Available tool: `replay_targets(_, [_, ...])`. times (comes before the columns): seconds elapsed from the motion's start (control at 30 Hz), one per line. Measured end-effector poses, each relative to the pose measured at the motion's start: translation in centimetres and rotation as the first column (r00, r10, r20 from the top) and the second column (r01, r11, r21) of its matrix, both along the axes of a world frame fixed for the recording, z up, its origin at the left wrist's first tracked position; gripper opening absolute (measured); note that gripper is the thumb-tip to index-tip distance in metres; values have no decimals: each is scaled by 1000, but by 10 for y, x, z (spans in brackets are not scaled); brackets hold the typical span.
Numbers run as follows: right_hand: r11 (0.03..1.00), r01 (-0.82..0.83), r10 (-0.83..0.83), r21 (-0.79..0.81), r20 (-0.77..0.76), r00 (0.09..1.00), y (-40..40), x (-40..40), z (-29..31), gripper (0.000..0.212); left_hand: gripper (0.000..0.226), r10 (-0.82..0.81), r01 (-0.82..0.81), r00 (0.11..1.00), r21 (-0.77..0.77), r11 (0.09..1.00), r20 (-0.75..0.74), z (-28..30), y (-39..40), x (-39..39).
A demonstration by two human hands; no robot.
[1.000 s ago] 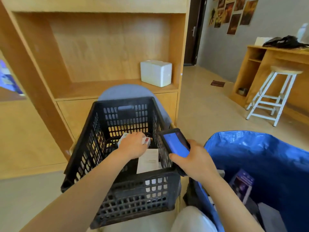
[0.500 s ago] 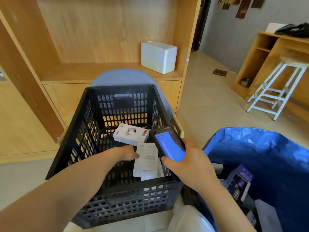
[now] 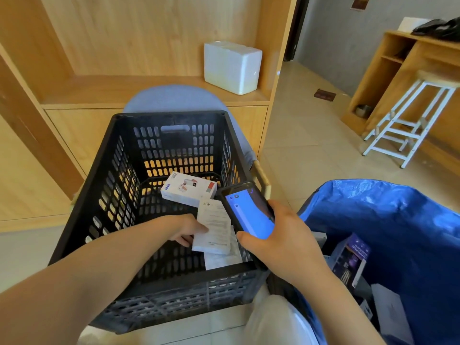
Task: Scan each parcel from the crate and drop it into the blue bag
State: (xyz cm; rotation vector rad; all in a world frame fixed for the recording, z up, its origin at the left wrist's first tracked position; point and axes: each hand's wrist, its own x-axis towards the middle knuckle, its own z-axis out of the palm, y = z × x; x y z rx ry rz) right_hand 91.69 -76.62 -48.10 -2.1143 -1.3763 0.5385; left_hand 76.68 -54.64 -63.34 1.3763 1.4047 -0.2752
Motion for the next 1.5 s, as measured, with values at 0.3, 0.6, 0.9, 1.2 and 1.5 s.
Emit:
replay_targets(0.3, [1000,0,0,-4,52,999,1,-3,1,50,55,-128,236,963,511,826,-237,38,8,-21])
replay_targets(0.6, [1000,-9,9,-7,79,997,-1,-5,2,52,86,-546,743,603,159,650,-582,4,-8,-45])
replay_targets(0.9, [1000,-17,17,-2,83,996,0,-4,-2,51,103,-201,264,937,198,944,-286,-14,13,-70])
replay_targets(1.2, [1000,-17,15,16,65,998,0,-4,-5,56,89,-236,257,957,114,960,-169,-28,-4,-53])
replay_targets(1.5, [999,-12,9,30,79,997,-4,-4,-7,53,55,-243,245,955,-10,970,-169,-28,-14,-52])
